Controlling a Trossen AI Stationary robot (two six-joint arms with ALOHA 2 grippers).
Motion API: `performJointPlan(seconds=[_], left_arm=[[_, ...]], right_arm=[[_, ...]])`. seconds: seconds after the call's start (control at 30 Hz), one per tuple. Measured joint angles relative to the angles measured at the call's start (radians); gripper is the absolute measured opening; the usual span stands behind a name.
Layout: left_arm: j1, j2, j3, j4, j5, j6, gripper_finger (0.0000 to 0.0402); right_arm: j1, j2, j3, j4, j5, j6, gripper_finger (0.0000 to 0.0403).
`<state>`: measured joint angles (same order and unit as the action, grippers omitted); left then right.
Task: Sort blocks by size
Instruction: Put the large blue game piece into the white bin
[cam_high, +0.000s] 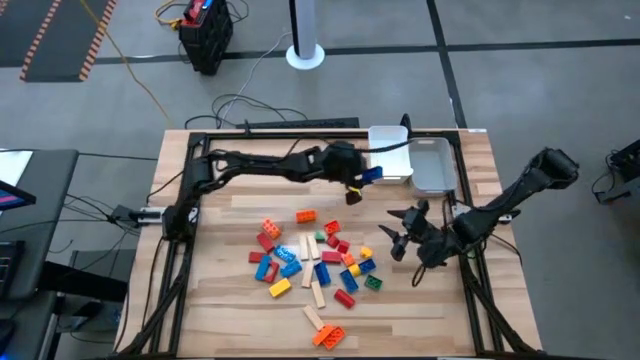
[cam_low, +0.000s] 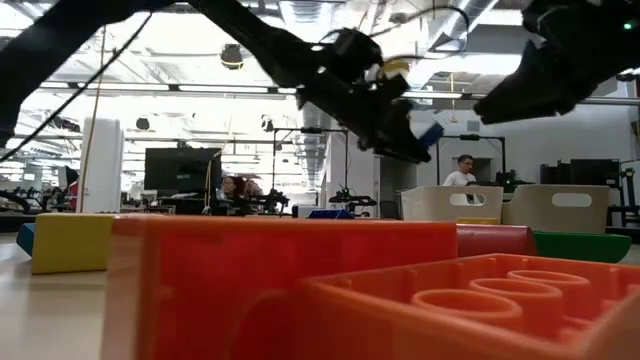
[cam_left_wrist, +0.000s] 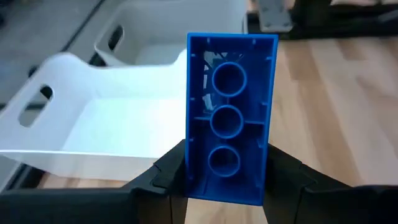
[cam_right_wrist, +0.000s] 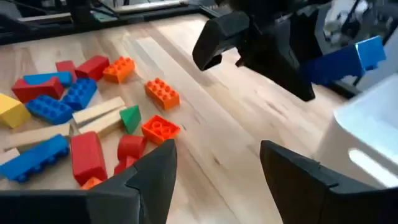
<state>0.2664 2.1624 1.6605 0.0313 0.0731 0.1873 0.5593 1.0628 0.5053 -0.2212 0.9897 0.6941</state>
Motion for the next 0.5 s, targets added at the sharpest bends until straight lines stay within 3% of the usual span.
performJointPlan(seconds=[0.23, 0.5], left_arm=[[0.024, 0.142, 0.23, -0.112, -0.001, -0.02, 0.0158], [0.068, 0.247, 0.362, -0.113, -0.008, -0.085, 0.0165]], right_arm=[[0.103, -0.084, 0.0, -0.367, -0.016, 0.393, 0.0259], [0.148, -0.069, 0.0, -0.377, 0.028, 0.461, 0.0259]])
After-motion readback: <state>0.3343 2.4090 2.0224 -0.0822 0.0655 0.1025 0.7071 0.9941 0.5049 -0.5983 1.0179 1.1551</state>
